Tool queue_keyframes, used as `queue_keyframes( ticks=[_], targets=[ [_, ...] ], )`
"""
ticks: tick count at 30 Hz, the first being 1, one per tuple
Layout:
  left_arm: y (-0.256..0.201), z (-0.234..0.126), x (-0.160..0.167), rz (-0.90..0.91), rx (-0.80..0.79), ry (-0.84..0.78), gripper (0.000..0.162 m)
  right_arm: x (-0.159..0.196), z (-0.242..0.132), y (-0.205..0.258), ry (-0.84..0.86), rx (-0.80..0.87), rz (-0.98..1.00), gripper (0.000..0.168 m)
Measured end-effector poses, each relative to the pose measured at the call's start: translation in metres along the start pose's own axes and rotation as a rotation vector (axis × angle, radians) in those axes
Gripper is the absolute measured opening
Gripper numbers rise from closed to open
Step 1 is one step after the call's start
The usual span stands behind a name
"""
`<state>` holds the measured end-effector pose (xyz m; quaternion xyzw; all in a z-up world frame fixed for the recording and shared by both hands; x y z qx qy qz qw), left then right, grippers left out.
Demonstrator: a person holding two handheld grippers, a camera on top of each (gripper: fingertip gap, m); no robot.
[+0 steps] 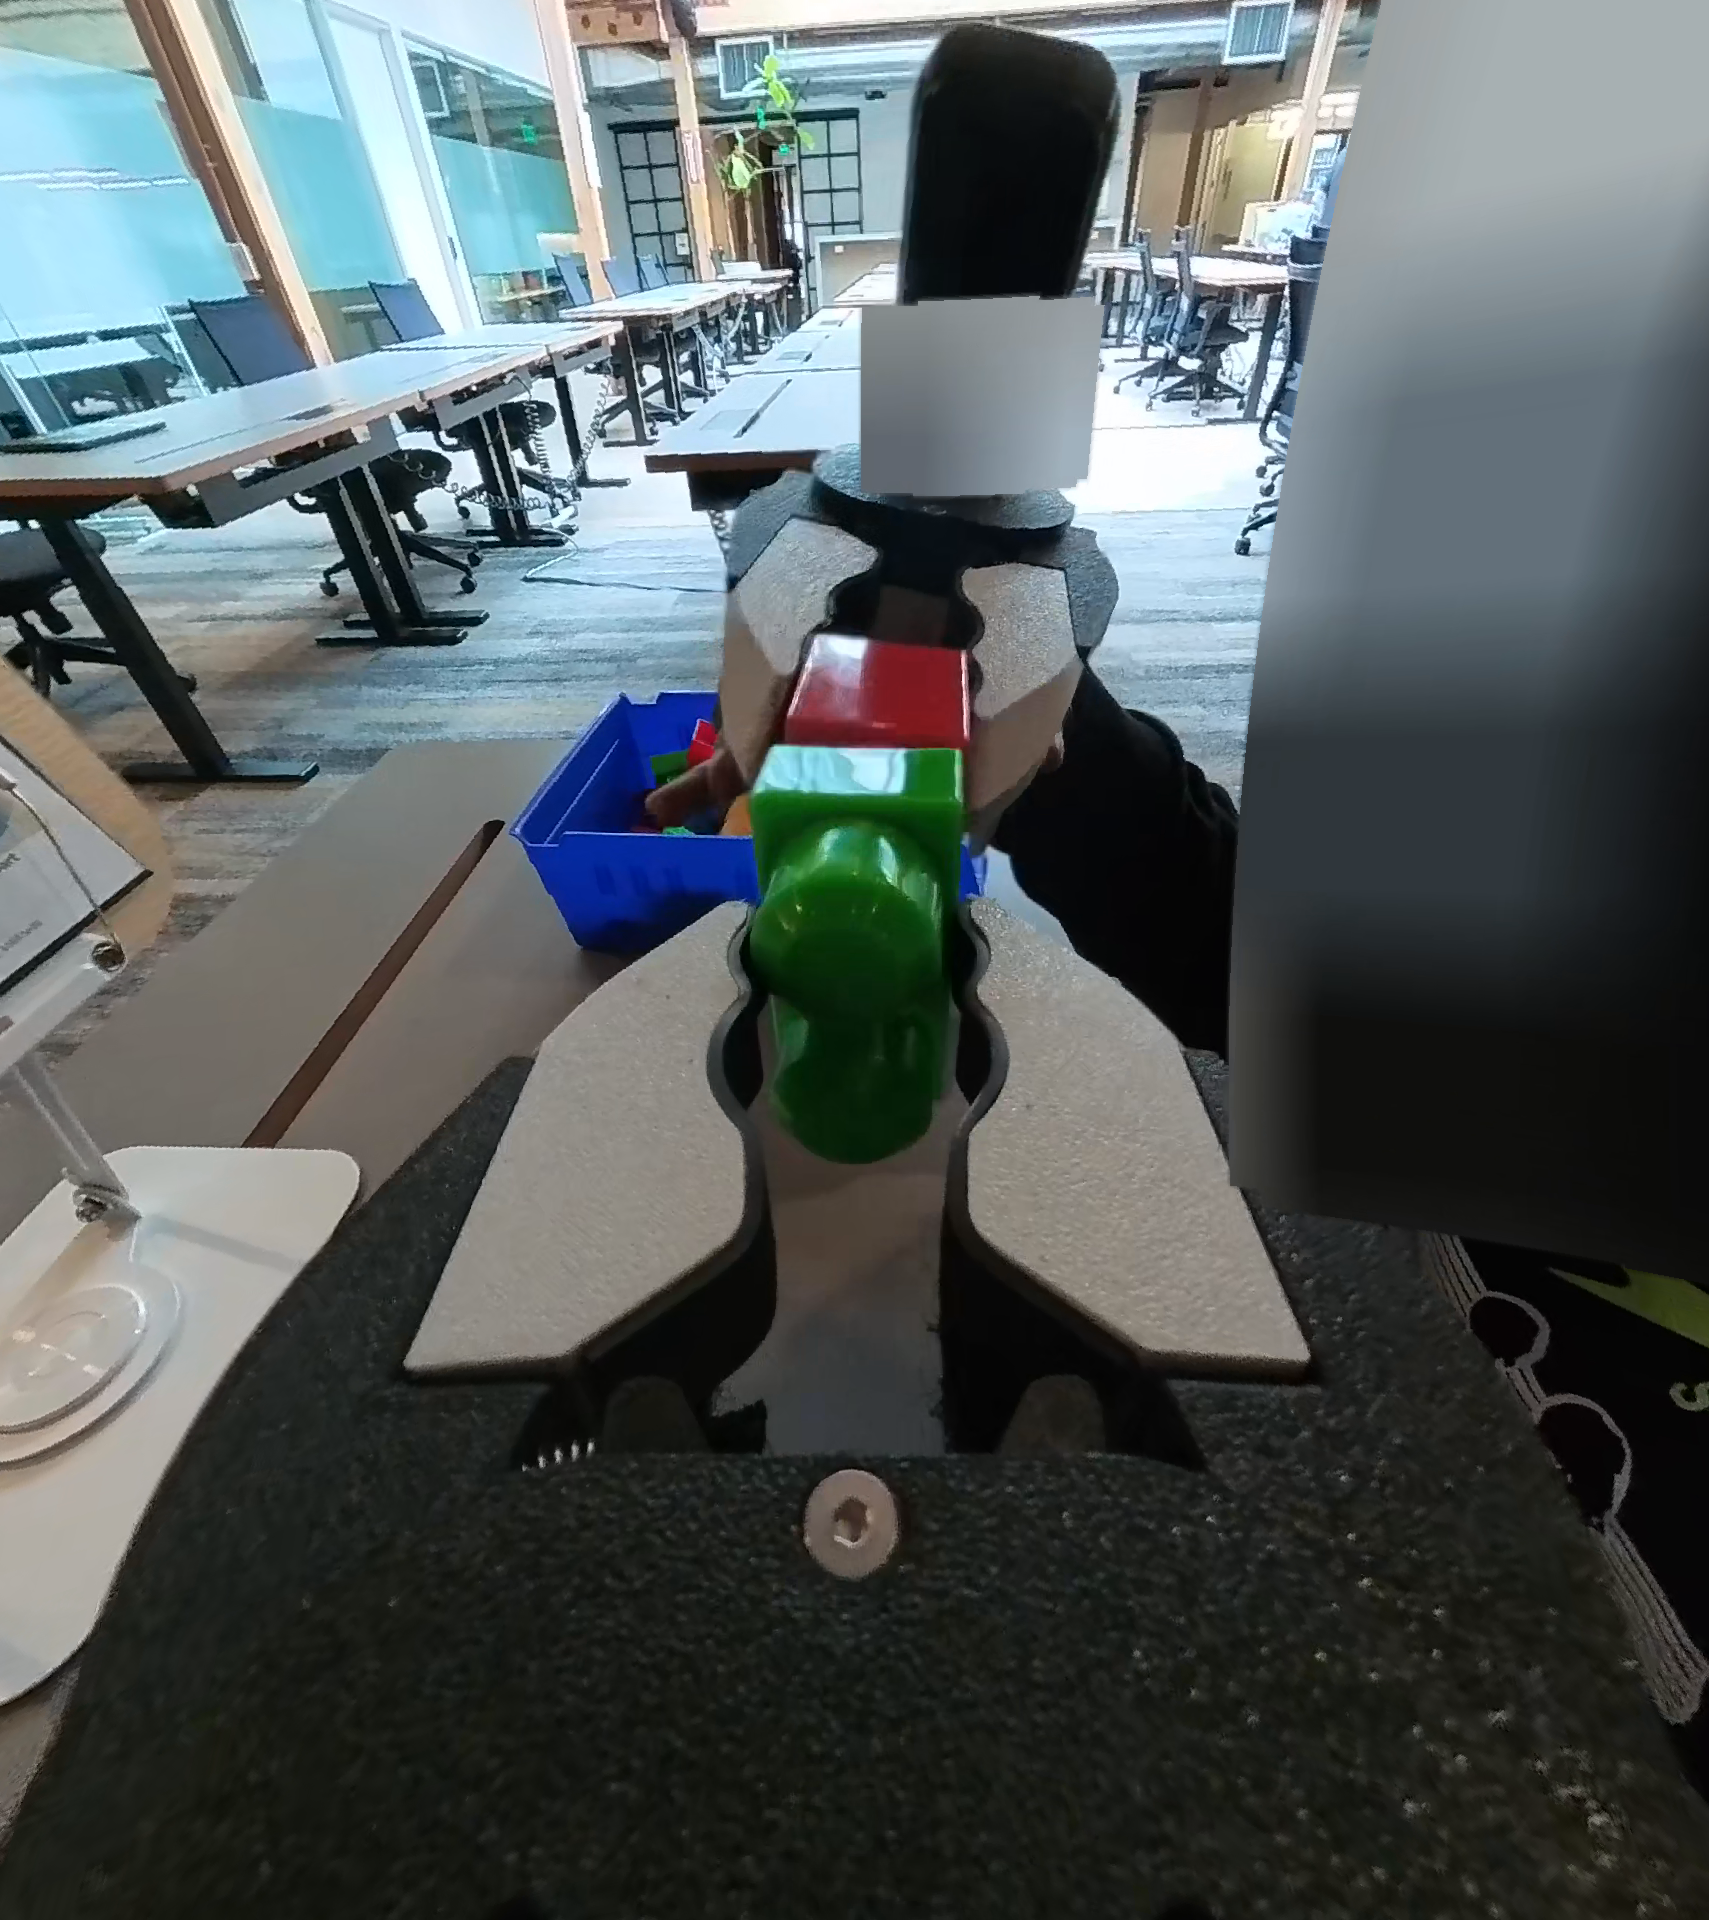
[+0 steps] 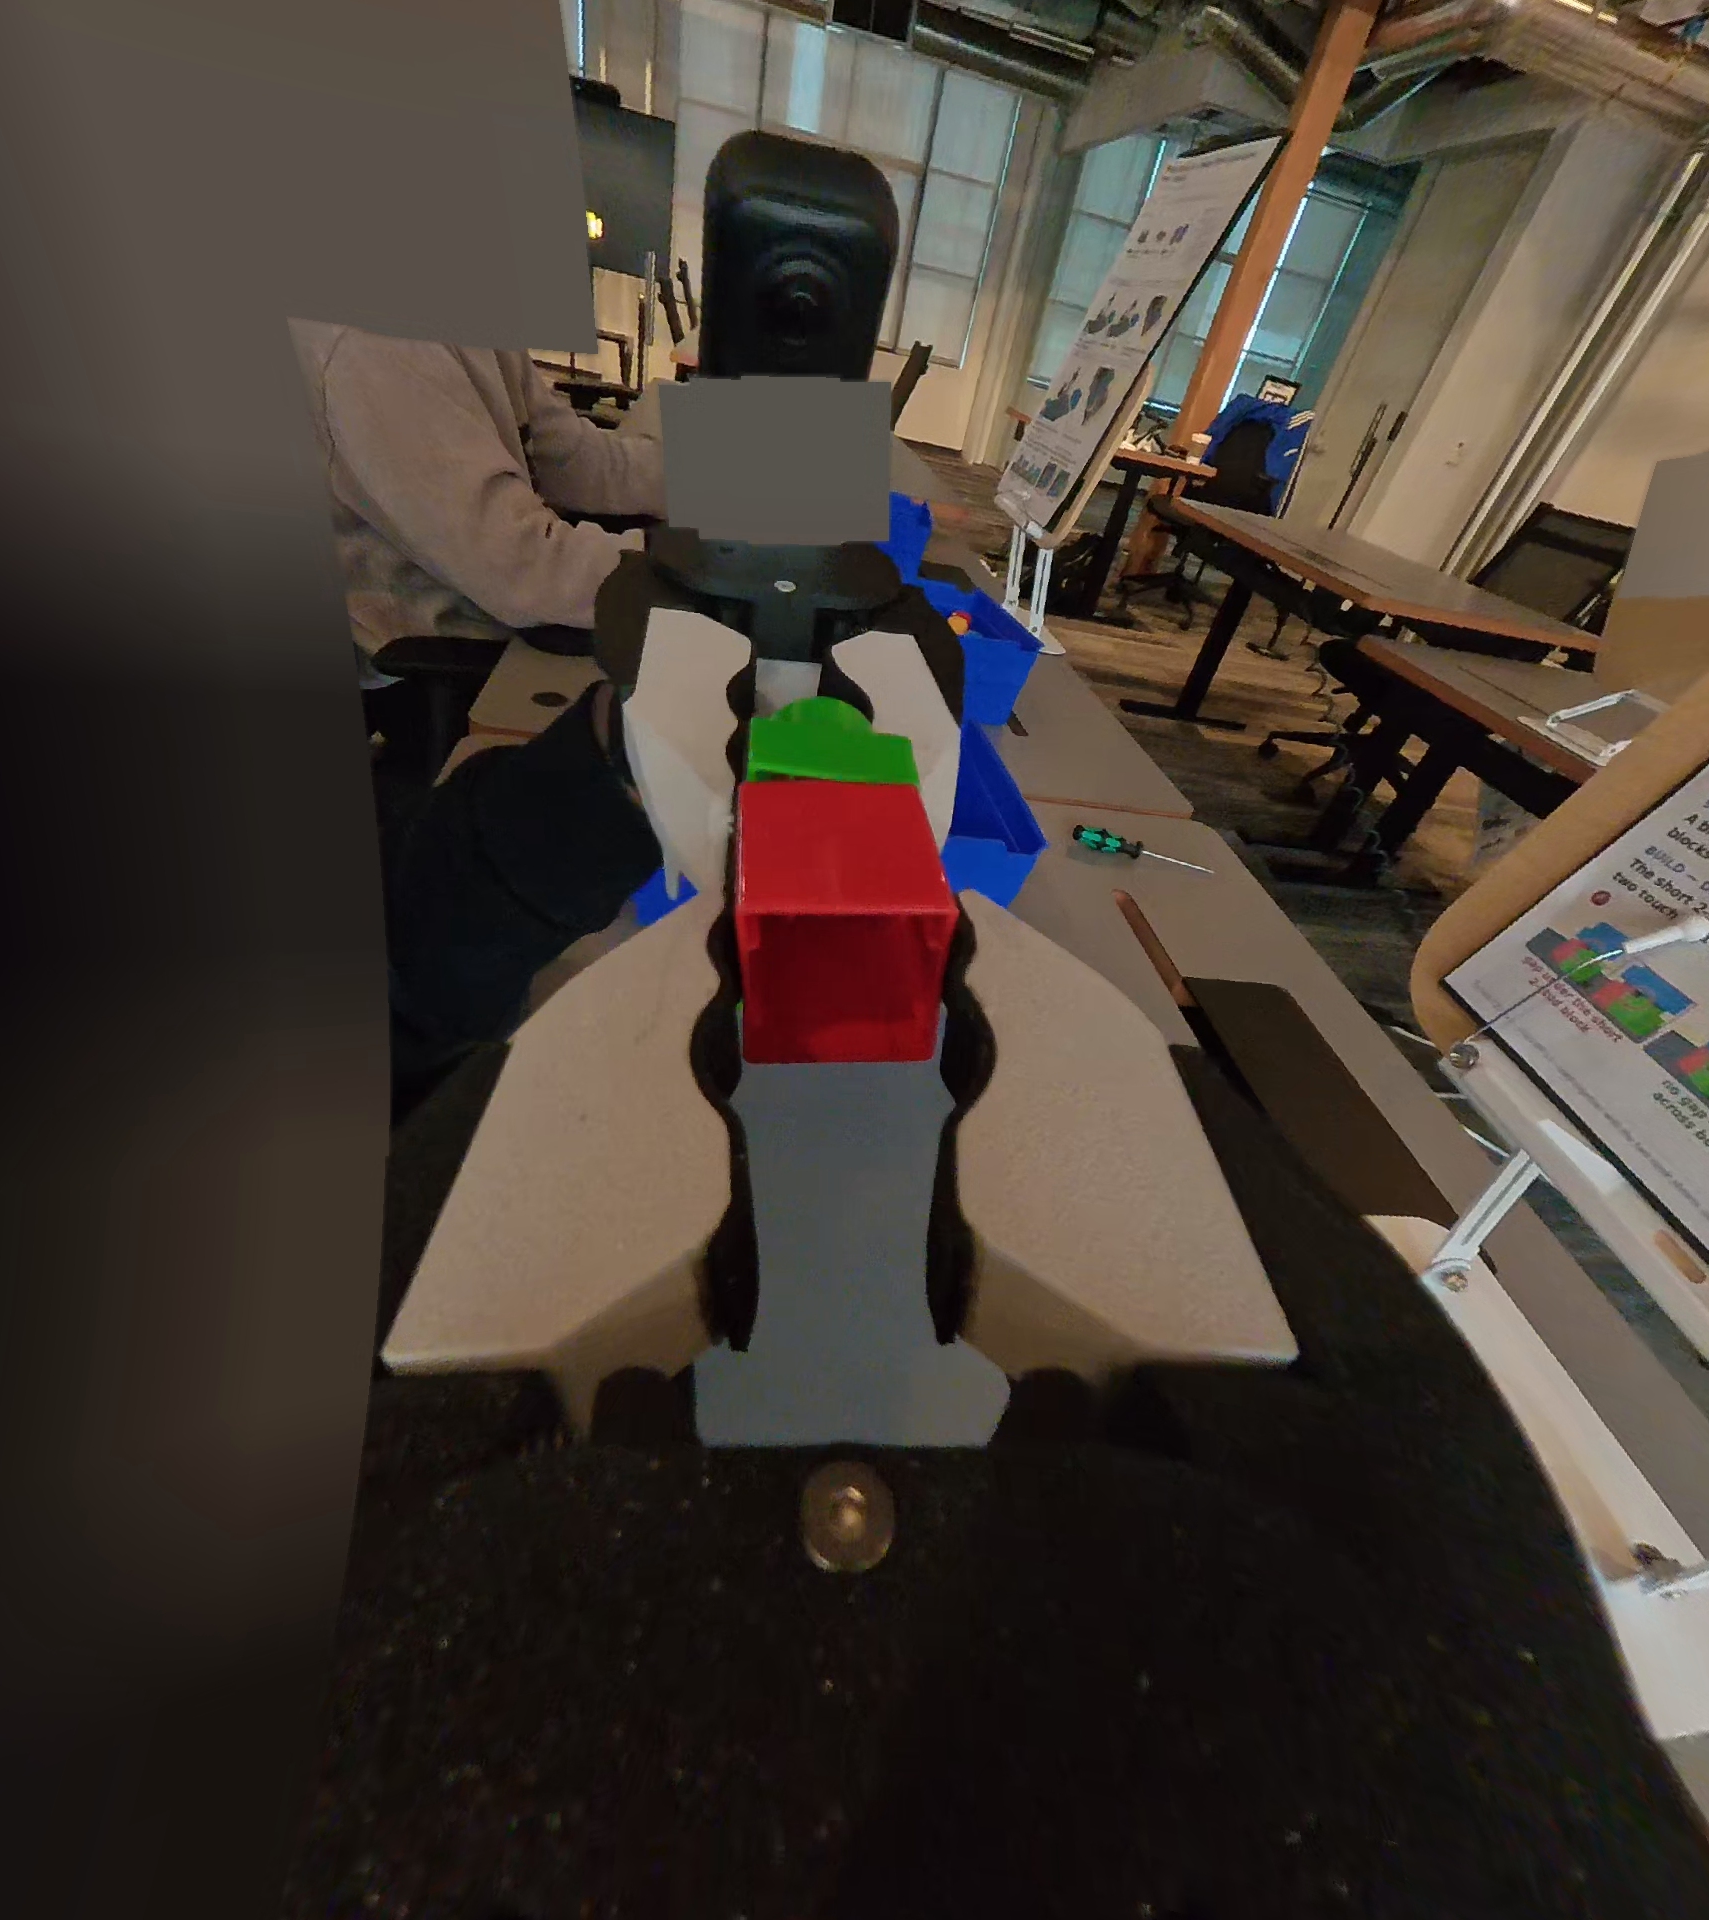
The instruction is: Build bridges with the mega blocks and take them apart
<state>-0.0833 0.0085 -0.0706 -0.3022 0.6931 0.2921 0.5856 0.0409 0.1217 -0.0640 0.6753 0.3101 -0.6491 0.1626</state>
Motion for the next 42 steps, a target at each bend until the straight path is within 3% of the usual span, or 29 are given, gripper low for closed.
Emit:
queue_keyframes(
  ticks=[5,10,14,17,21,27,31,35,42],
  targets=[
    [0.014,-0.042,-0.004,-0.027,-0.101,-0.081,0.034,-0.006,-0.047,-0.012,-0.026,0.141,-0.018,0.035],
    [0.016,-0.053,-0.004,-0.024,-0.141,-0.087,0.034,0.005,-0.107,-0.028,0.154,0.468,0.010,0.035],
    [0.015,-0.053,-0.005,-0.014,-0.151,-0.082,0.034,0.041,-0.165,-0.044,0.489,0.804,0.143,0.036],
    [0.015,-0.054,-0.005,-0.006,-0.166,-0.083,0.034,0.088,-0.204,-0.054,0.757,0.919,0.352,0.036],
    [0.014,-0.059,-0.007,-0.004,-0.171,-0.101,0.034,0.145,-0.230,-0.064,0.900,0.908,0.635,0.036],
    [0.013,-0.060,-0.009,0.013,-0.180,-0.102,0.034,0.182,-0.235,-0.066,1.067,0.856,0.758,0.036],
    [0.013,-0.058,-0.009,0.016,-0.172,-0.099,0.034,0.189,-0.238,-0.060,1.099,0.825,0.827,0.036],
    [0.013,-0.057,-0.008,0.016,-0.169,-0.094,0.034,0.191,-0.237,-0.057,1.103,0.792,0.838,0.047],
    [0.015,-0.055,-0.005,0.015,-0.164,-0.078,0.034,0.148,-0.228,-0.051,1.030,0.849,0.673,0.061]
  ],
)
Point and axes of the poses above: each gripper's, where its closed fingertips meet, z out along the fingers, x out of its underside, y = z × x across the jaws, the point moved 8 cm from there along -z, back along the fingers, and after that the axes turned 3 degrees about -x, right-handed, at the moved point
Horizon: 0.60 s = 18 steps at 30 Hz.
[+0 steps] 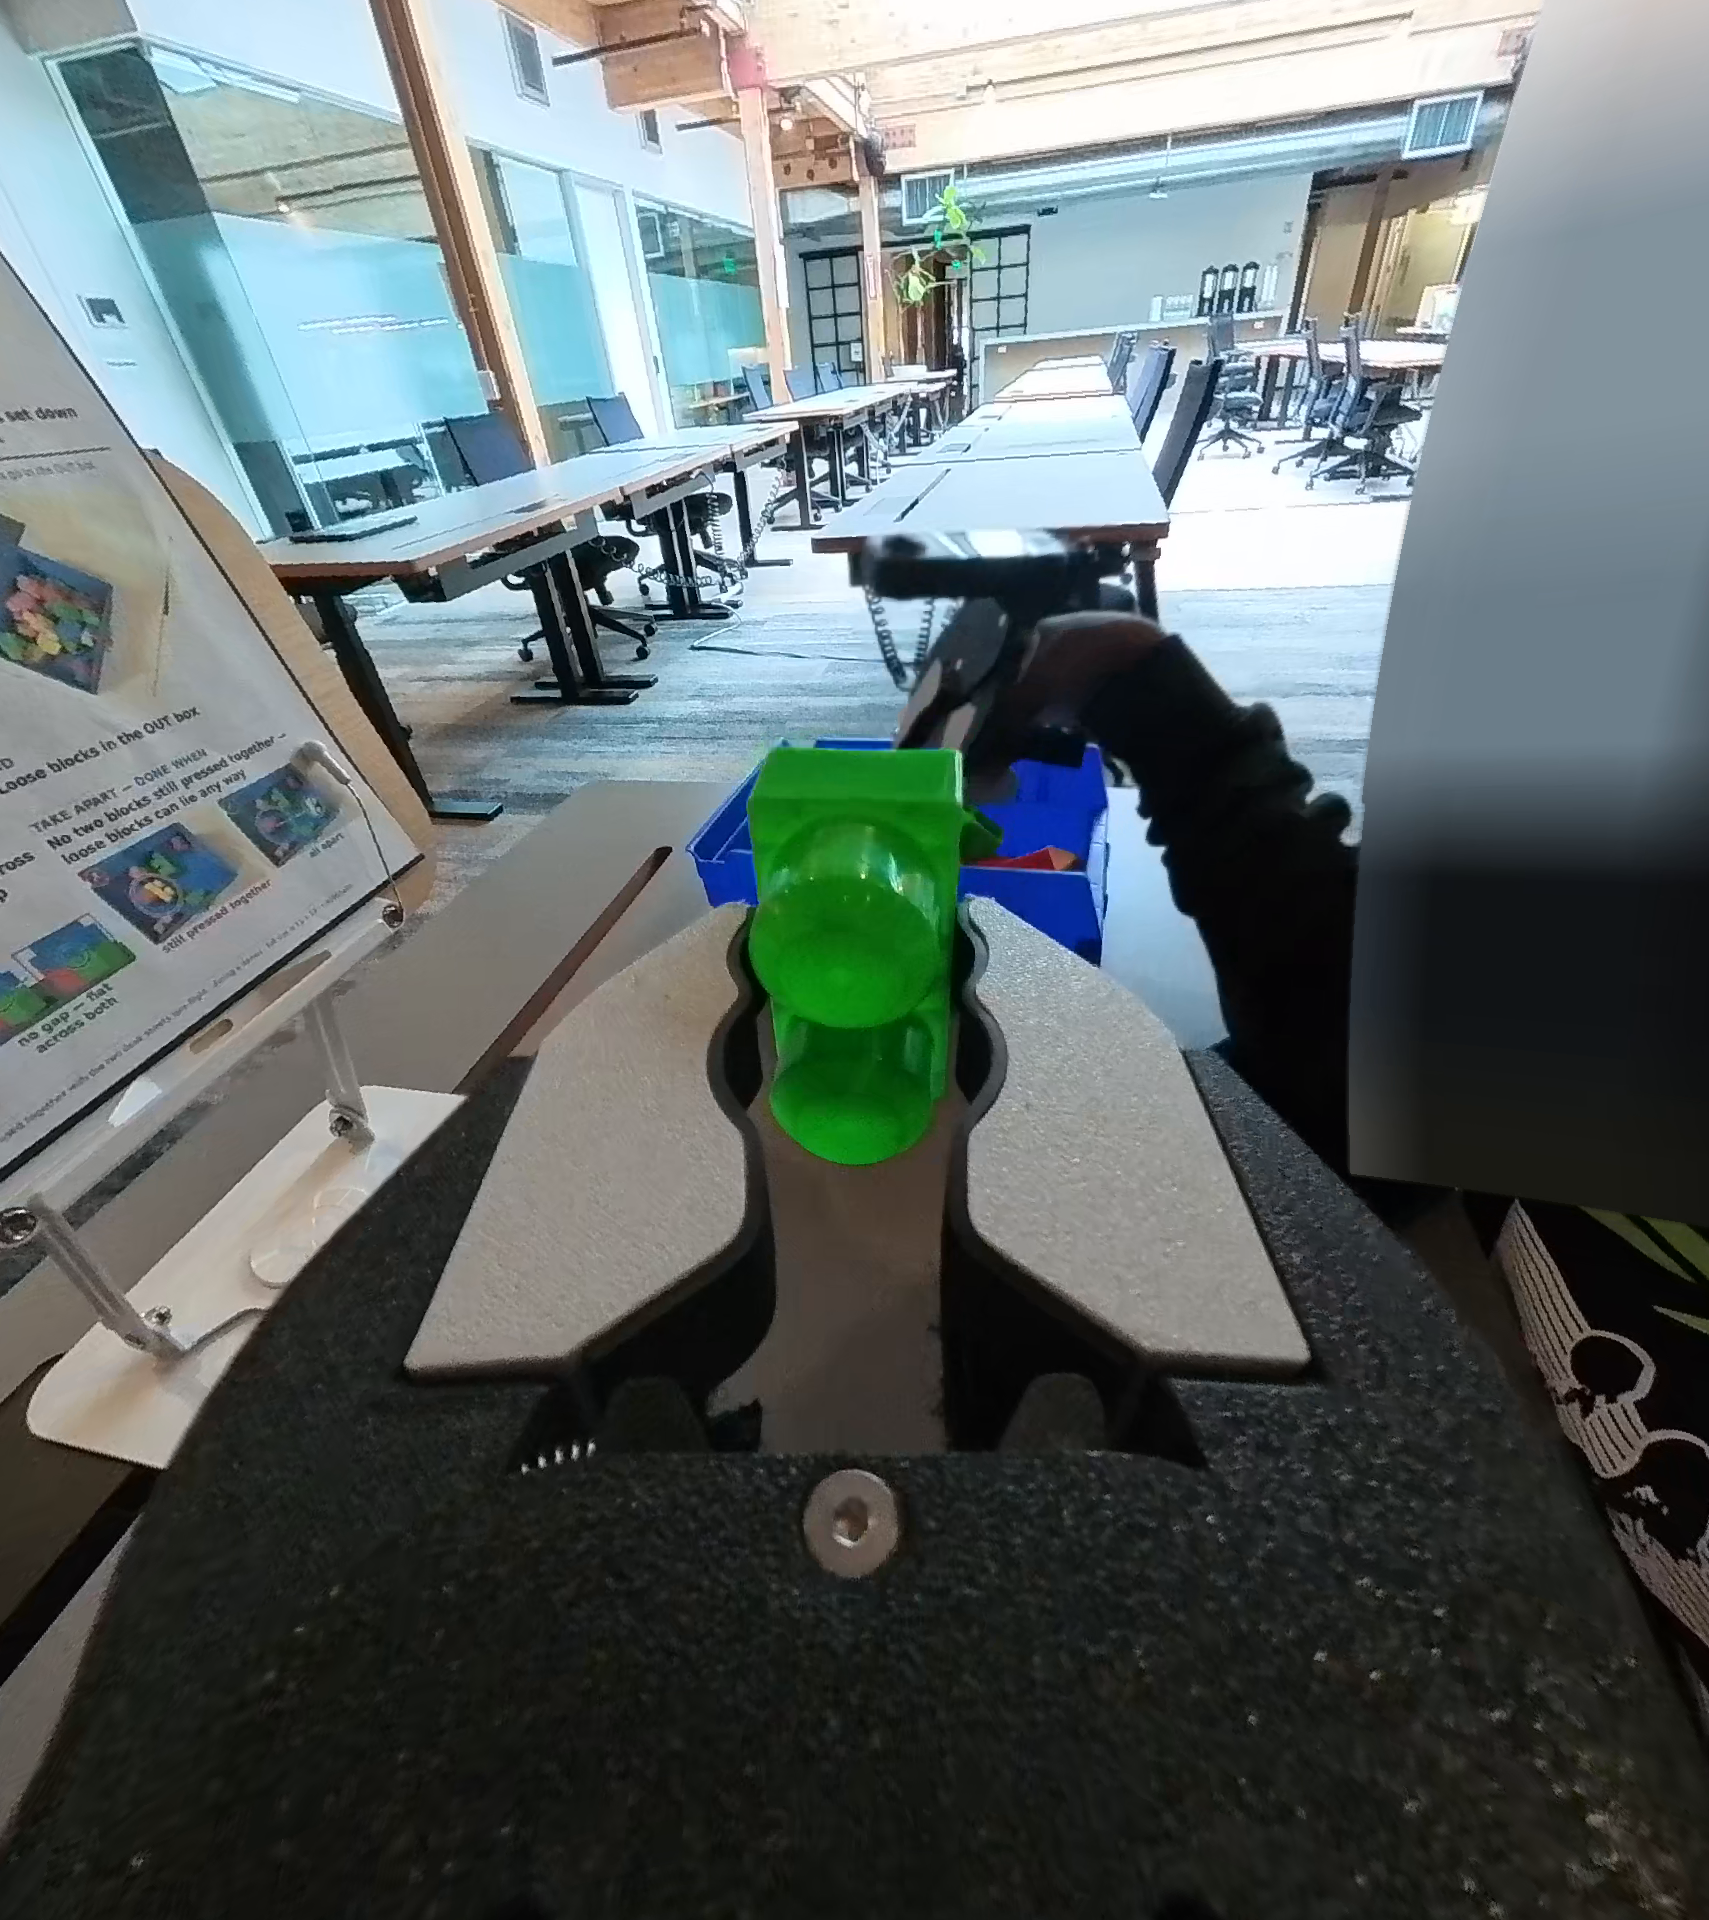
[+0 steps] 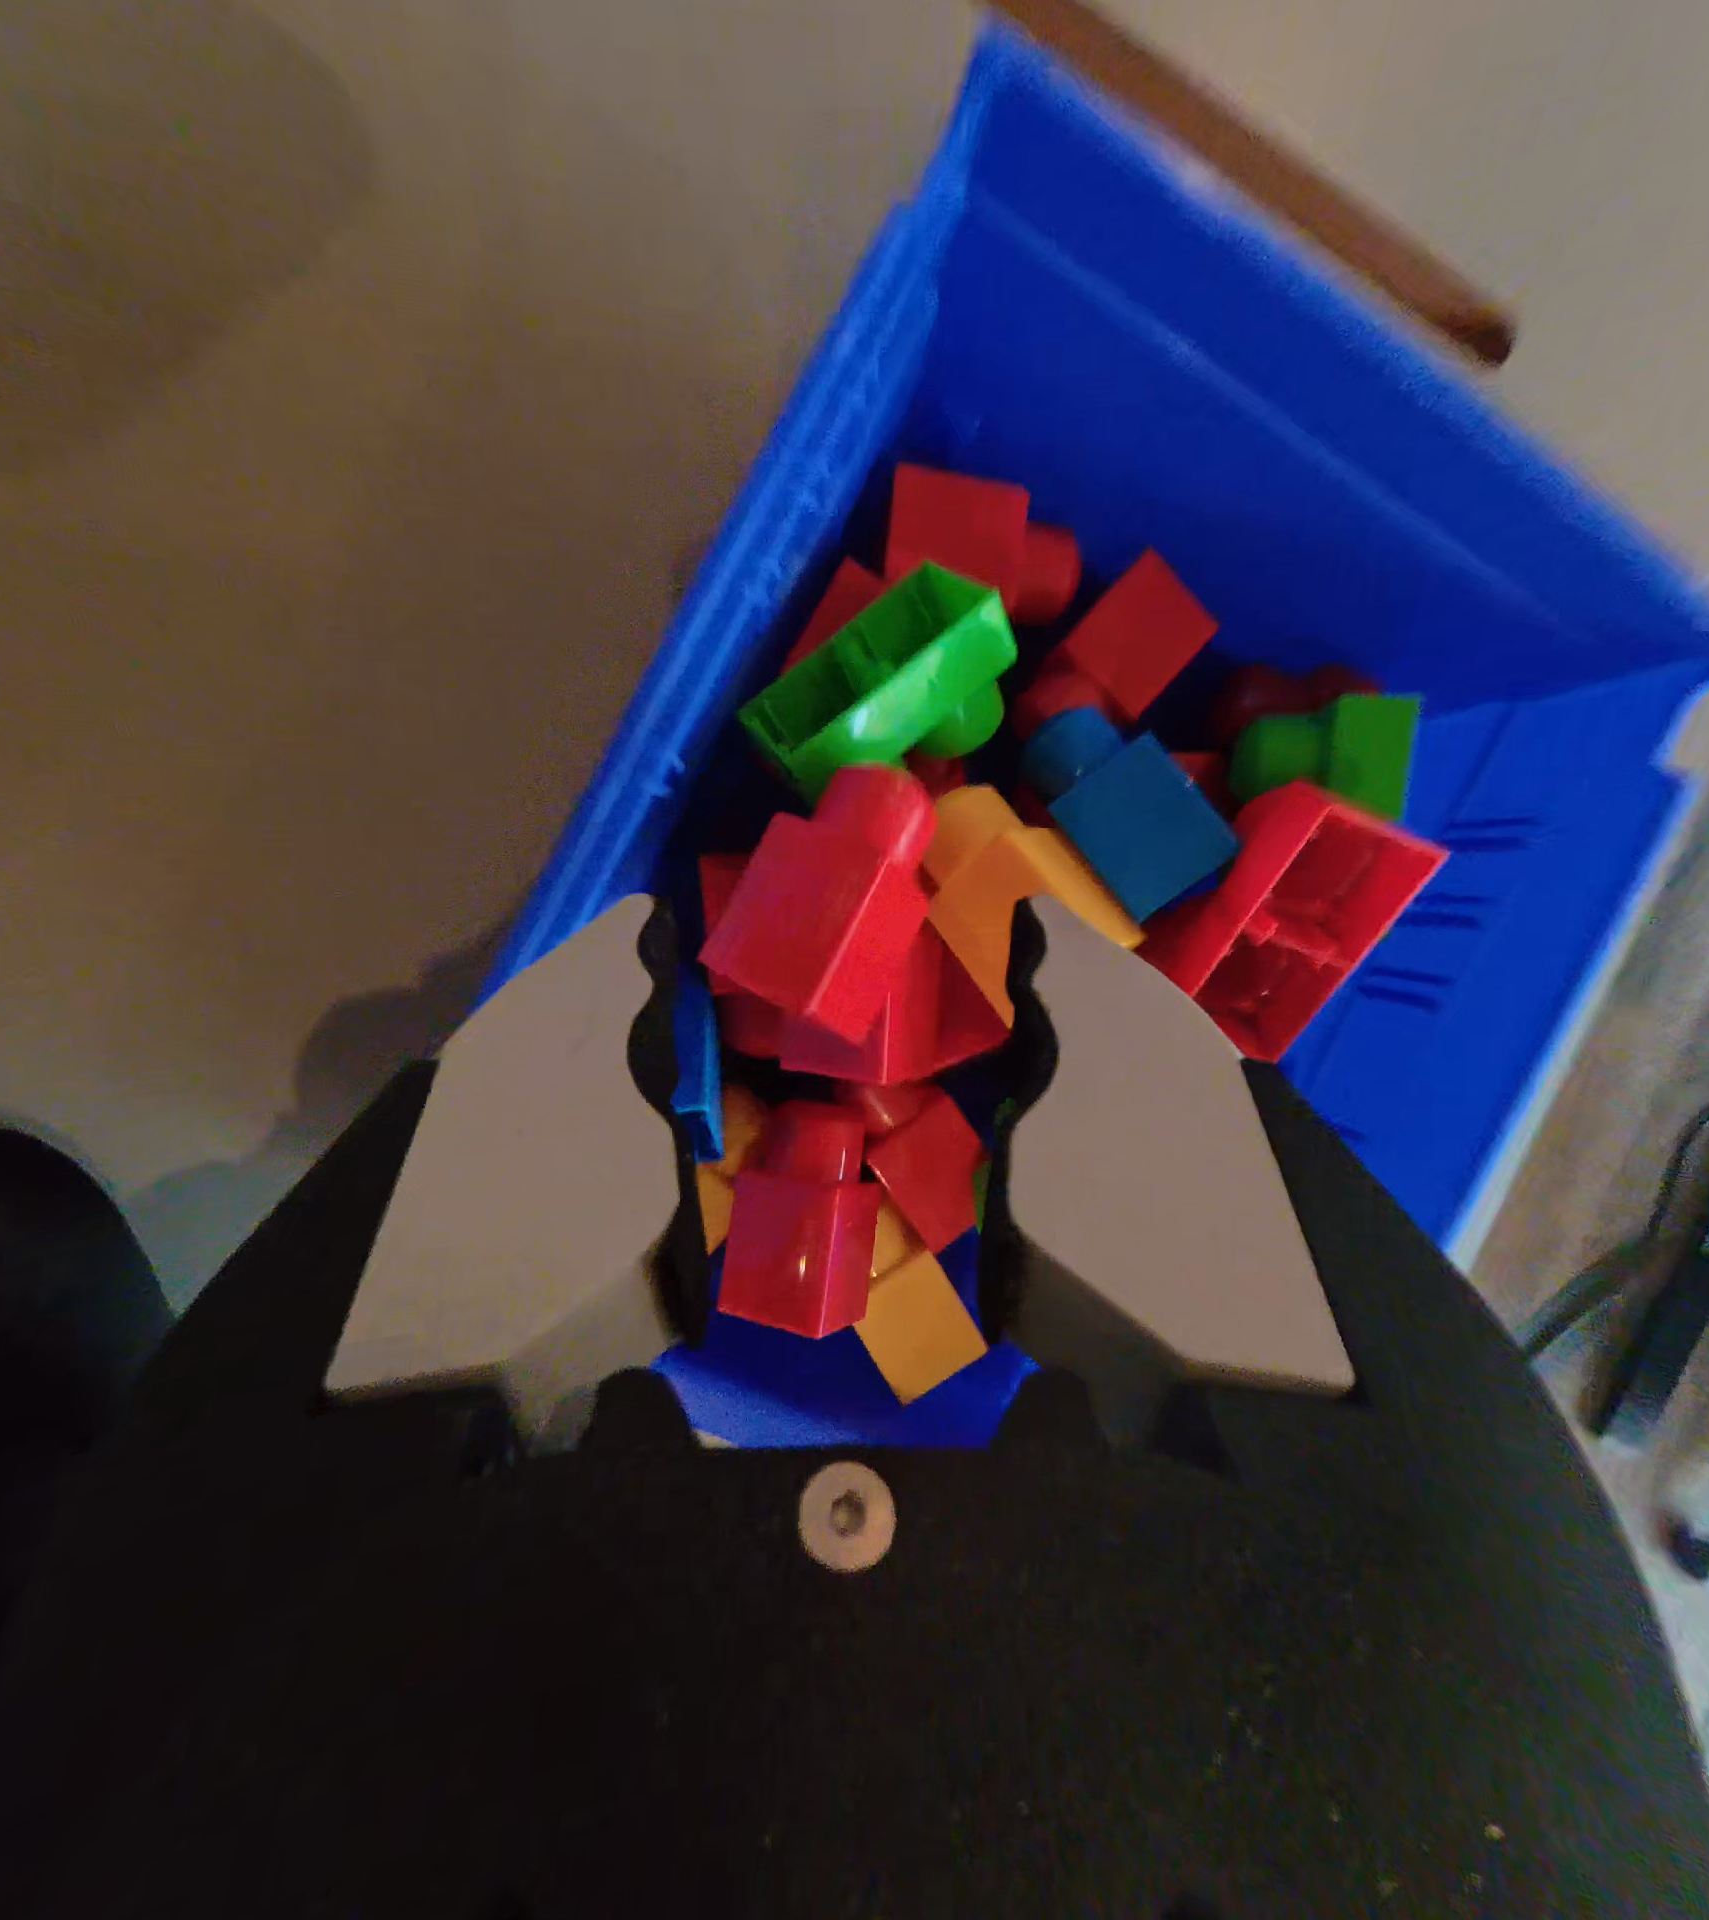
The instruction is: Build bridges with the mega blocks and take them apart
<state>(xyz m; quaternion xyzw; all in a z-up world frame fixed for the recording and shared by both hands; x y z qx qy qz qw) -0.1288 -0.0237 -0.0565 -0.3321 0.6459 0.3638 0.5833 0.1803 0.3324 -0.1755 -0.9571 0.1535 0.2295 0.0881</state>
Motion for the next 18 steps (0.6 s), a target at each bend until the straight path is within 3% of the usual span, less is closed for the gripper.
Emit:
queue_keyframes(
  ticks=[6,11,14,18],
  targets=[
    [0.000,0.012,0.007,-0.006,0.036,0.045,0.034,-0.060,-0.065,0.070,-0.520,-0.053,-0.294,0.063],
    [-0.008,0.025,0.012,0.019,0.089,0.098,0.034,-0.107,-0.101,0.180,-0.995,-0.448,-0.585,0.059],
    [-0.013,0.034,0.014,0.029,0.123,0.121,0.034,-0.114,-0.098,0.231,-1.024,-0.673,-0.685,0.064],
    [-0.019,0.044,0.017,0.036,0.158,0.146,0.034,-0.120,-0.091,0.255,-1.048,-0.778,-0.689,0.061]
  ],
)
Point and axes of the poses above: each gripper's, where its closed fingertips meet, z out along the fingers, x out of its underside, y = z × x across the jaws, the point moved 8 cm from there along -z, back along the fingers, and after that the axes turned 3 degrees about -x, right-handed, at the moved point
